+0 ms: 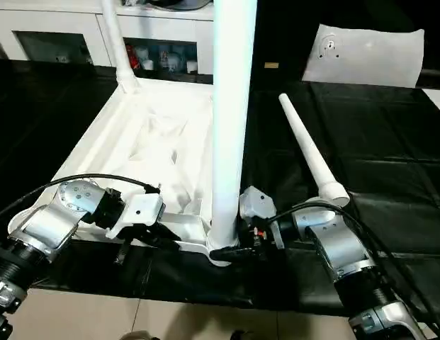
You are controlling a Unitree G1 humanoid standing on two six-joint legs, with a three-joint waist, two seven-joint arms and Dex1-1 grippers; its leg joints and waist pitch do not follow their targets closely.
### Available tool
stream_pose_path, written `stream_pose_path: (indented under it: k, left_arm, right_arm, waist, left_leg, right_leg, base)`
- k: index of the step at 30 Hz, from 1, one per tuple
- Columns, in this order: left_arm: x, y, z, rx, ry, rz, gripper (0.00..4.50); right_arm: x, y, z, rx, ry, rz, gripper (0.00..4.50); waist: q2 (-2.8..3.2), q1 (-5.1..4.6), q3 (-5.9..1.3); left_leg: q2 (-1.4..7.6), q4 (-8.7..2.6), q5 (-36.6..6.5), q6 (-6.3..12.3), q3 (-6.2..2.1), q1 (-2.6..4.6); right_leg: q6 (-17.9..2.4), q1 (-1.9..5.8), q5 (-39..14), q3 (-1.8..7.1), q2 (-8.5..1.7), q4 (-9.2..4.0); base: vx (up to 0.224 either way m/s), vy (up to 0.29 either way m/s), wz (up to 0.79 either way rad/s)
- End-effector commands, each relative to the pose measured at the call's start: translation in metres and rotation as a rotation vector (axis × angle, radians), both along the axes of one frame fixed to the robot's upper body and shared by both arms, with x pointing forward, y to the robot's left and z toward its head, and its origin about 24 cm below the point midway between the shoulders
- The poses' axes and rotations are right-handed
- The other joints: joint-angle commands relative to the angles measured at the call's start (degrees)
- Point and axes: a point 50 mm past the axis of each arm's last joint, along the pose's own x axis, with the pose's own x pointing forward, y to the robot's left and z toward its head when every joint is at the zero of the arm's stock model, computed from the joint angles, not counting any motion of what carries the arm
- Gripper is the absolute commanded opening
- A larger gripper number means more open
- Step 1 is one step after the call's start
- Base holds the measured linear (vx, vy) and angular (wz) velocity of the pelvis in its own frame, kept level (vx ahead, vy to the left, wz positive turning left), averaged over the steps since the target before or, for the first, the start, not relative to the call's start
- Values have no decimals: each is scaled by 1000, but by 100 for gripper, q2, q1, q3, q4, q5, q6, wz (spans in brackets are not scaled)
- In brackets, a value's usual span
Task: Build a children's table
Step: Rotate leg to tighten
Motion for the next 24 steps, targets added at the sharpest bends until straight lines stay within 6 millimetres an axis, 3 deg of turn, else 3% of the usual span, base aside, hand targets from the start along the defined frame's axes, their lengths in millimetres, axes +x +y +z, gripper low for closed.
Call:
stream_pose_path:
  k: [1,6,11,13,15,16,17,18,19,21,22,23,24]
  left_arm:
    - [-5,-4,-6,43,25,-70,0]
    - [2,-4,-7,-19,6,124,0]
    - [3,-14,-6,-100,16,272,0]
    - [6,-25,-7,-154,5,433,0]
    - [7,-29,-7,-166,-3,474,0]
    - [9,-36,-7,-190,-13,541,0]
    - [11,-46,-6,-221,-20,620,0]
    - [12,-52,-5,-240,-24,668,0]
    - [13,-58,-3,-257,-29,711,0]
    - [18,-65,0,-283,-52,788,0]
    - [20,-67,2,-291,-60,816,0]
    - [21,-71,4,-298,-68,847,0]
    - [22,-78,9,-311,-84,877,0]
  right_arm:
    - [-1,0,1,14,19,15,278]
    - [-7,11,-3,114,66,-102,273]
    - [-6,29,-12,157,79,-286,272]
    - [-1,48,-20,171,91,-466,272]
    - [0,53,-21,179,106,-524,272]
    - [3,61,-23,187,119,-597,272]
    - [8,70,-25,192,142,-694,272]
    - [11,76,-27,190,154,-750,272]
    - [14,81,-28,181,162,-806,272]
    - [19,89,-28,175,167,-855,272]
    - [21,92,-28,167,170,-877,272]
    - [23,96,-28,156,181,-920,272]
    - [25,103,-26,179,206,-938,272]
  waist:
    - [-36,-42,-363]
    - [-28,-36,-343]
    - [-19,-103,-263]
    - [-29,-250,-198]
    - [-26,-330,-198]
    - [-22,-439,-204]
    - [7,-479,-199]
    - [47,-567,-183]
    - [79,-668,-169]
    - [109,-740,-181]
    - [146,-790,-155]
    - [122,-816,-158]
    - [94,-848,-140]
  left_leg:
    - [258,-386,-186,623,7,-77]
    - [274,-405,-263,541,4,-75]
    - [199,-443,-895,291,11,-36]
    - [147,-439,-1315,101,-18,-9]
    - [102,-412,-1499,73,-44,7]
    - [110,-412,-1585,93,-77,-37]
    - [134,-421,-1646,93,-88,-17]
    - [143,-401,-1853,90,-99,39]
    - [195,-427,-2155,113,-147,55]
    - [300,-508,-2478,134,-214,-1]
    - [428,-619,-2952,132,-258,-8]
    - [403,-615,-2997,115,-248,15]
    - [265,-533,-2850,74,-178,95]
  right_leg:
    - [-937,393,-1405,436,-420,-315]
    - [-891,394,-1531,436,-432,-349]
    - [-437,358,-2795,381,-421,-548]
    - [-99,324,-3537,274,-389,-673]
    - [143,328,-3864,191,-389,-763]
    - [318,364,-3902,141,-397,-811]
    - [293,354,-3841,119,-400,-828]
    - [281,324,-3831,22,-392,-913]
    - [289,378,-3691,-81,-398,-941]
    - [310,483,-3363,-88,-396,-857]
    - [212,525,-2895,-13,-424,-722]
    - [176,498,-2889,19,-443,-722]
    - [100,386,-3221,11,-496,-843]
  base:
    - [0,0,0]
    - [0,0,0]
    - [0,0,0]
    - [0,0,0]
    - [0,0,0]
    - [0,0,0]
    - [0,0,0]
    - [0,0,0]
    - [0,0,0]
    - [-6,27,-3]
    - [-12,54,-5]
    - [0,0,0]
    - [0,0,0]
